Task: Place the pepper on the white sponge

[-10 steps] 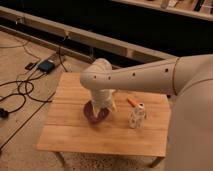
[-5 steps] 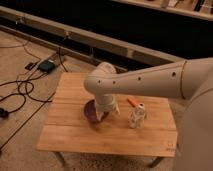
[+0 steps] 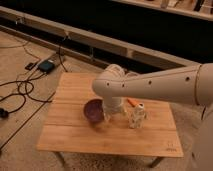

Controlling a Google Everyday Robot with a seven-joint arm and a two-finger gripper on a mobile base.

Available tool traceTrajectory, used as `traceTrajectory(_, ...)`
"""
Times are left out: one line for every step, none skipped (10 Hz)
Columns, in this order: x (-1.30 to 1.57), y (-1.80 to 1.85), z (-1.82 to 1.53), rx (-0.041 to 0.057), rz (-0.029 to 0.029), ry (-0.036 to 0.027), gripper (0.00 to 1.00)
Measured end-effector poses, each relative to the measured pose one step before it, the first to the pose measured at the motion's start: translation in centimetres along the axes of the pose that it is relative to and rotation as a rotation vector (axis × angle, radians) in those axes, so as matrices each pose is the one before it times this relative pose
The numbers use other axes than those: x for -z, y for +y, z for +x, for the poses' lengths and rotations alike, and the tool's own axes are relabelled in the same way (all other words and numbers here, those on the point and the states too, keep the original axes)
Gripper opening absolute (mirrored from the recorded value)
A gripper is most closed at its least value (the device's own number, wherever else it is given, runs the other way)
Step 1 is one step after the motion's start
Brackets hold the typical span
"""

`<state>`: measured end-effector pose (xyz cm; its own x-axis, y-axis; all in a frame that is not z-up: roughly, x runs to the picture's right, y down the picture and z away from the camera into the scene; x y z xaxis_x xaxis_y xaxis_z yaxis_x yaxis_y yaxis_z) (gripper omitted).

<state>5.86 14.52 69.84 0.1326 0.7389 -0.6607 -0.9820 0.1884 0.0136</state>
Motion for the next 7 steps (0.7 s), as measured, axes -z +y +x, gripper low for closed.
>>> traceTrajectory(0.013,-0.637,-0.591,0.03583,0.00136,-0.00825,0.65)
traceTrajectory(0.103,-0.605,-0.459,0.01414,-0.00007,-0.00759,0.65)
traceTrajectory(0.22,-1.081,-0.699,0.01256,0.00033,-0.01359,0.65)
traceTrajectory(0.254,-1.235,-0.681,0.0042,0.00247,-0.0167,0.65)
traceTrajectory(0.119,-0.841,-0.46,-0.00188,0.00243,-0.01473,0.65)
traceTrajectory(0.123,-1.143,-0.569,-0.00678,0.0041,-0.02171,0.65)
traceTrajectory(0.109,-0.778,-0.51,-0.00573,0.00061,-0.02054,0.65)
